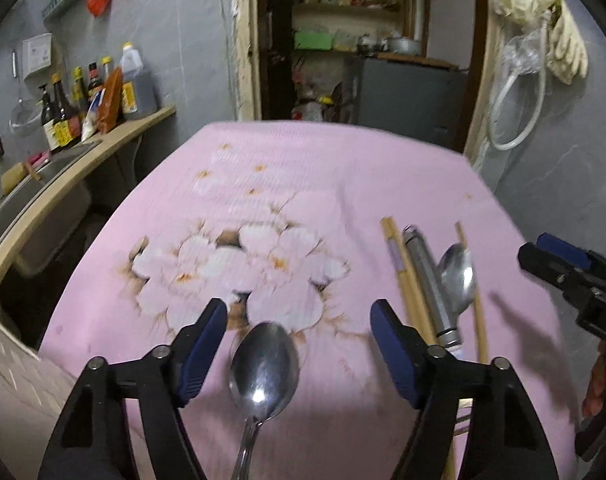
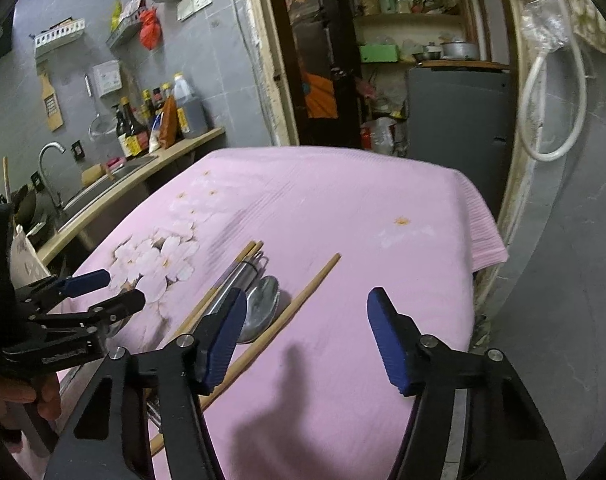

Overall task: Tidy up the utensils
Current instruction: 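Grasp a metal spoon with the left tool while the right tool grasps another spoon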

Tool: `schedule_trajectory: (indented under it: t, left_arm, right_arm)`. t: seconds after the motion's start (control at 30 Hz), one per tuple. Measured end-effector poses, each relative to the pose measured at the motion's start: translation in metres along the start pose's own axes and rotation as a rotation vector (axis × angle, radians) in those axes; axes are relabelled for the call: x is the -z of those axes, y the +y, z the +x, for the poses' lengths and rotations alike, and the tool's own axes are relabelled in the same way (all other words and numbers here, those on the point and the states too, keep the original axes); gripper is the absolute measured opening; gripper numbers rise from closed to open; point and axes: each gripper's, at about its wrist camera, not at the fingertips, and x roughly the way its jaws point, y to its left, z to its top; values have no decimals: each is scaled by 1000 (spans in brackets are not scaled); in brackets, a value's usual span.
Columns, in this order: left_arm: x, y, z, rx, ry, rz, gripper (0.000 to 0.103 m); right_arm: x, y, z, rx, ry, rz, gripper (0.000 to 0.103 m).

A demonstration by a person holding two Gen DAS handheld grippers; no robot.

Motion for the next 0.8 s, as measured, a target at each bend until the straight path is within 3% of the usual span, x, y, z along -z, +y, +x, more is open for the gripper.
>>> schedule_trajectory:
  t: [0.13,0.37,0.7,0.8]
  left_arm:
    - [4,2,8,-33,44,-15,61]
    - [4,14,19,-46,109,-71,55]
    - [6,14,18,-58,114,-82,45]
    - [6,12,17,-61,115,-82,35]
  right_arm:
    - [-1,6,11,-26,30,-18,51]
    - [-4,14,32,-76,88,-56,42]
    - [-4,24,58,-86,197,-90,38]
    - [-4,20,62,-84,210,-72,27]
